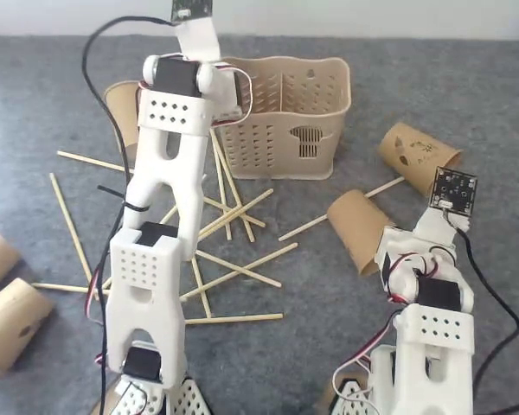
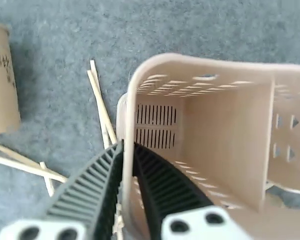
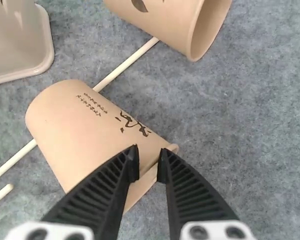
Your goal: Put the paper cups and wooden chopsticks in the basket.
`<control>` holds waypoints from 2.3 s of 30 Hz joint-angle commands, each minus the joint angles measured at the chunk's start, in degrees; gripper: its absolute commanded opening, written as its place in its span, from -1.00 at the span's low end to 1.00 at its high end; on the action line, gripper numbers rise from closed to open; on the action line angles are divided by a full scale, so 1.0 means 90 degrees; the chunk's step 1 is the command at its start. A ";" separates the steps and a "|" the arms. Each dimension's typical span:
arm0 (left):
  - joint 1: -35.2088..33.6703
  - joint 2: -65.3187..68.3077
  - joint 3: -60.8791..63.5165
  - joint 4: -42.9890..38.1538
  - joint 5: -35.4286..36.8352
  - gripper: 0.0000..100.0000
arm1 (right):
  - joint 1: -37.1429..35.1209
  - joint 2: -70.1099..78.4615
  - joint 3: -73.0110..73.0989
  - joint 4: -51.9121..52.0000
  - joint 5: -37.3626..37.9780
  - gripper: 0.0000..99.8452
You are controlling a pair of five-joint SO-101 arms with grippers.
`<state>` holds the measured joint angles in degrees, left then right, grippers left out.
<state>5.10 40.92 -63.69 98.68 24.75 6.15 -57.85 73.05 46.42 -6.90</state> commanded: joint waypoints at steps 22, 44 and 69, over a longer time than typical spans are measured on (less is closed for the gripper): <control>-0.0400 -0.3497 0.1470 0.0225 -0.0166 -0.53 | -0.0083 -0.0015 0.0107 -0.0034 0.0127 -0.85; -0.2540 -0.7580 0.6686 -0.0039 -0.1573 -0.53 | 0.0972 -0.0034 -0.2188 0.2554 0.0371 -0.85; -0.2686 -1.2650 1.4618 -0.4122 -0.2462 -0.53 | 0.0962 -0.0024 -0.3927 0.4938 0.4239 -0.66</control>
<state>-18.90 -71.60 65.80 66.59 3.21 14.59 -57.05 36.66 94.59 25.71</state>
